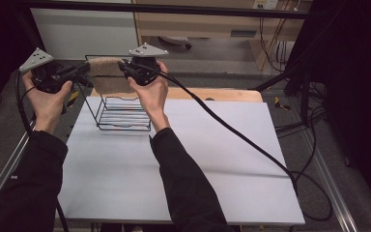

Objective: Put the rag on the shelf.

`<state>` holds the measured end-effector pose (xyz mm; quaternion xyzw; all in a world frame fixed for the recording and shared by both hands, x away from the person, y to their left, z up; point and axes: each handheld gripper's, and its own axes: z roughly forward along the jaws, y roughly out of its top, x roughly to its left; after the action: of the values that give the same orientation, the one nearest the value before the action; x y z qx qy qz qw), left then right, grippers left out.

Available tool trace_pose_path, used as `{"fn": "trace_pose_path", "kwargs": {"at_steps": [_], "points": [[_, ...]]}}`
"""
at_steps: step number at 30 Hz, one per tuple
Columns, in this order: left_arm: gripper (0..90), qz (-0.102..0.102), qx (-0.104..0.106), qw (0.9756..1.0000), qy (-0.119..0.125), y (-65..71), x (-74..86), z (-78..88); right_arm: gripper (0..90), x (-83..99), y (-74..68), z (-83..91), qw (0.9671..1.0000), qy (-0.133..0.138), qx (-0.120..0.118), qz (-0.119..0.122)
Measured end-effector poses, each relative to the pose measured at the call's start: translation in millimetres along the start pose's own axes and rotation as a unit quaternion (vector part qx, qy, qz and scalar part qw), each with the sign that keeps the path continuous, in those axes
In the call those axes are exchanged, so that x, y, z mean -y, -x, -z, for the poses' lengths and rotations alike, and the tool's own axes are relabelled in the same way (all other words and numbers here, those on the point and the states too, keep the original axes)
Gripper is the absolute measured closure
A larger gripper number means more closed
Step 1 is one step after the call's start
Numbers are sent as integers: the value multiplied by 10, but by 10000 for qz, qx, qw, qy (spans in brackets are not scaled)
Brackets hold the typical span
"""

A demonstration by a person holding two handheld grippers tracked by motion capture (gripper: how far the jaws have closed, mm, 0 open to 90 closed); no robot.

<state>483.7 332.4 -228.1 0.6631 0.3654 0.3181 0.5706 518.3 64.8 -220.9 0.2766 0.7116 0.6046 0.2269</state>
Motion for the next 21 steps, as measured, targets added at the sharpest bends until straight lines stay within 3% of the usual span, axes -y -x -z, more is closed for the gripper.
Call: {"fn": "trace_pose_path", "kwargs": {"at_steps": [11,21], "points": [[836,80,73,9997,-216,56,77,77,813,28,-90,68,9991,-408,-101,107],[814,131,157,9990,-408,62,143,91,822,88,-150,73,9977,-619,-85,261]]}}
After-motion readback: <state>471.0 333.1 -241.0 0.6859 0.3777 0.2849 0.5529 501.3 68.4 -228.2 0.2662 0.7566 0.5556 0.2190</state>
